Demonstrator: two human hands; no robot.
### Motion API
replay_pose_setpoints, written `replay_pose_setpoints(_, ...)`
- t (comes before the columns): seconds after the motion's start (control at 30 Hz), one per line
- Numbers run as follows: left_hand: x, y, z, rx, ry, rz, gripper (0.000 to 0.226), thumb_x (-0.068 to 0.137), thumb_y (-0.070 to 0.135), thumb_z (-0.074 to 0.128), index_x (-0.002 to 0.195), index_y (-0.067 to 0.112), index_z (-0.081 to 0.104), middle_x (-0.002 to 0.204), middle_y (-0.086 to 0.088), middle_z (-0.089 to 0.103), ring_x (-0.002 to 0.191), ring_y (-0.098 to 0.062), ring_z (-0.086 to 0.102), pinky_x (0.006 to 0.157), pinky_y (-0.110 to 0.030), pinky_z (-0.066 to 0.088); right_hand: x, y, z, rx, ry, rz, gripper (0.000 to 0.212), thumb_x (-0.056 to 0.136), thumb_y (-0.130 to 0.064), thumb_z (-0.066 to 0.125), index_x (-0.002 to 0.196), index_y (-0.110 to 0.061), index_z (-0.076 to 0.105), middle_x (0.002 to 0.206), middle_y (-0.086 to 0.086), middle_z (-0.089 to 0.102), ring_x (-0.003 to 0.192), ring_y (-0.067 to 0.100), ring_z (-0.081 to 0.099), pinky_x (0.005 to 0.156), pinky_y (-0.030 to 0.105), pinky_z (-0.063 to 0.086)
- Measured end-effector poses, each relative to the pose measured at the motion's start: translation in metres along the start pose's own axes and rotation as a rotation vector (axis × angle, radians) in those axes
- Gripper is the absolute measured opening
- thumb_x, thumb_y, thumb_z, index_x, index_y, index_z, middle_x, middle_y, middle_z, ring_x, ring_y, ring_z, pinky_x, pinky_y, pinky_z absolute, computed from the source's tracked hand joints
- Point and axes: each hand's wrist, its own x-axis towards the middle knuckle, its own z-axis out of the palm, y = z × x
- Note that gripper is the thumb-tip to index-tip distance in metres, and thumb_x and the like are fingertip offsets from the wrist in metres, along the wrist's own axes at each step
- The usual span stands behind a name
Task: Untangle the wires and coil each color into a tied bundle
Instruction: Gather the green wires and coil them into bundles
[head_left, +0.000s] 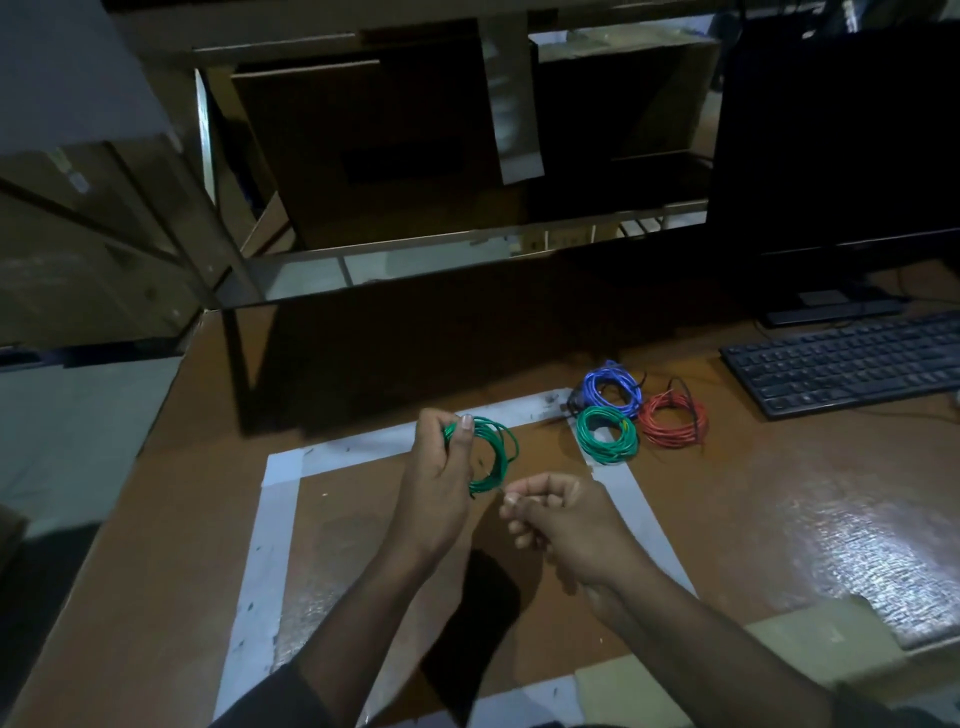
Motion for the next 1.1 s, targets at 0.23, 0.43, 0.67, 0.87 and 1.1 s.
replay_pose_setpoints(0.23, 0.005, 0.009, -0.007, -0.052, 0.041, 0.043, 0.008, 0.108, 0.036, 0.045, 0.108, 0.029, 0.047, 0.1, 0.007, 0.056, 0.075, -0.002, 0.054, 0.064, -0.025, 0.049, 0.009, -0.013, 0.023, 0.214, 0.108, 0.076, 0.012, 0.089, 0.005, 0.071, 0.094, -0.002, 0.063, 0.066, 0.01, 0.072, 0.051, 0.012, 0.062, 0.049, 0.021, 0.052)
replay_pose_setpoints(0.43, -0.001, 0.025, 0.003, -0.197, 0.077, 0.028, 0.011, 0.108, 0.024, 0.048, 0.103, 0.014, 0.049, 0.083, 0.006, 0.053, 0.064, 0.007, 0.053, 0.057, -0.014, 0.044, 0.008, -0.022, 0.038, 0.348, 0.209, 0.018, 0.021, 0.089, 0.006, 0.07, 0.092, -0.007, 0.055, 0.079, 0.019, 0.074, 0.062, 0.023, 0.071, 0.066, 0.034, 0.061)
replay_pose_setpoints(0.67, -0.005, 0.04, 0.008, -0.37, 0.119, -0.038, 0.025, 0.106, 0.031, 0.049, 0.097, 0.008, 0.045, 0.06, 0.013, 0.056, 0.05, 0.001, 0.054, 0.048, -0.015, 0.043, -0.002, -0.03, 0.041, 0.369, 0.223, -0.071, 0.026, 0.09, 0.006, 0.07, 0.089, -0.01, 0.049, 0.082, 0.017, 0.076, 0.07, 0.025, 0.076, 0.072, 0.036, 0.064)
replay_pose_setpoints(0.87, -0.007, 0.045, 0.01, -0.463, 0.058, -0.126, 0.019, 0.107, 0.026, 0.049, 0.109, 0.007, 0.051, 0.056, 0.008, 0.055, 0.048, -0.007, 0.049, 0.045, -0.02, 0.043, -0.003, -0.034, 0.038, 0.253, 0.255, -0.157, 0.029, 0.09, 0.004, 0.069, 0.088, -0.012, 0.045, 0.081, 0.015, 0.071, 0.07, 0.021, 0.072, 0.066, 0.03, 0.062)
replay_pose_setpoints(1.1, -0.005, 0.043, 0.008, -0.514, -0.004, -0.226, 0.026, 0.108, 0.027, 0.049, 0.128, 0.019, 0.063, 0.076, -0.005, 0.068, 0.06, -0.008, 0.059, 0.049, -0.019, 0.046, -0.006, -0.03, 0.035, 0.15, 0.263, -0.197, 0.027, 0.09, -0.002, 0.071, 0.088, -0.014, 0.046, 0.085, 0.018, 0.072, 0.078, 0.025, 0.075, 0.074, 0.038, 0.062)
